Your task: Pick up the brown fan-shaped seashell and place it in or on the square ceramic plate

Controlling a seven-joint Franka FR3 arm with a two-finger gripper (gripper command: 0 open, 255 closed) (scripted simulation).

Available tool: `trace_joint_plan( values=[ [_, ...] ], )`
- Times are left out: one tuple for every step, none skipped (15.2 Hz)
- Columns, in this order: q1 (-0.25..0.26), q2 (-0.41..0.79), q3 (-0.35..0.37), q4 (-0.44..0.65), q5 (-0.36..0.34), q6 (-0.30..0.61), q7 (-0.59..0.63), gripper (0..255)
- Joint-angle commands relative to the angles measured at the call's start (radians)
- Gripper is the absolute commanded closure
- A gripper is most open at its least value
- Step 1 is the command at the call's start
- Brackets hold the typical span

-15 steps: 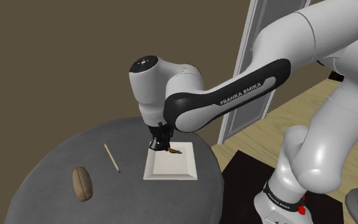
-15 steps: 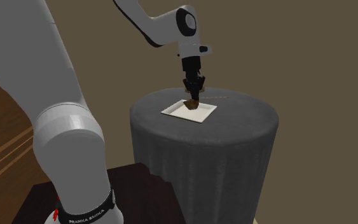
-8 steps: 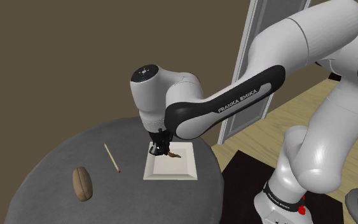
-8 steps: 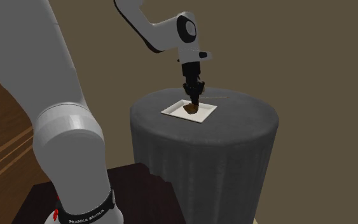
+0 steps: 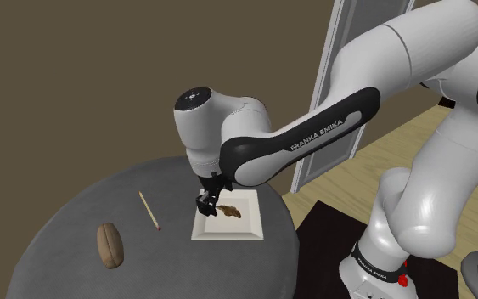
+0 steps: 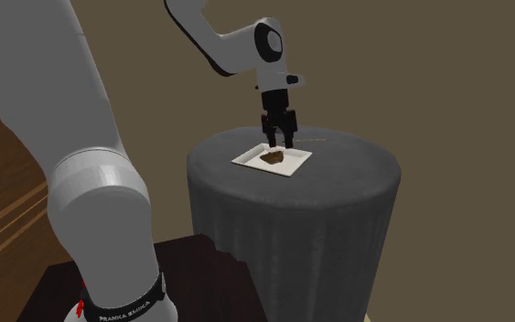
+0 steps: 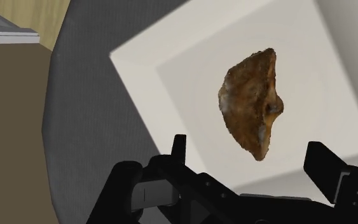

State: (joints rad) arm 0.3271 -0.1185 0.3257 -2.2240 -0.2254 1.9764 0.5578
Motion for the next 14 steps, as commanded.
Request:
trace_joint_plan(
  values=[
    [0.000,0.000,0.000,0.000,0.000,0.000,0.000,0],
    [0.000,0.000,0.000,-0.001,0.000,0.001,0.000,0],
    [0.003,-0.008,0.003,0.025,0.007,-0.033,-0.004,0],
    [0.006,-0.015,0.006,0.052,0.013,-0.066,-0.007,0],
    [0.009,-0.019,0.009,0.080,0.018,-0.099,-0.010,0],
    [0.012,-0.022,0.011,0.103,0.022,-0.125,-0.012,0],
    [0.012,-0.022,0.011,0.103,0.022,-0.125,-0.012,0],
    [0.012,-0.022,0.011,0.103,0.022,-0.125,-0.012,0],
    [0.012,-0.022,0.011,0.103,0.022,-0.125,-0.012,0],
    [0.012,-0.022,0.011,0.103,0.022,-0.125,-0.012,0],
    [0.012,-0.022,0.011,0.103,0.022,-0.125,-0.012,0],
    [0.012,-0.022,0.011,0.103,0.022,-0.125,-0.012,0],
    [0.012,-0.022,0.011,0.103,0.022,-0.125,-0.012,0],
    [0.012,-0.022,0.011,0.103,0.022,-0.125,-0.012,0]
  ],
)
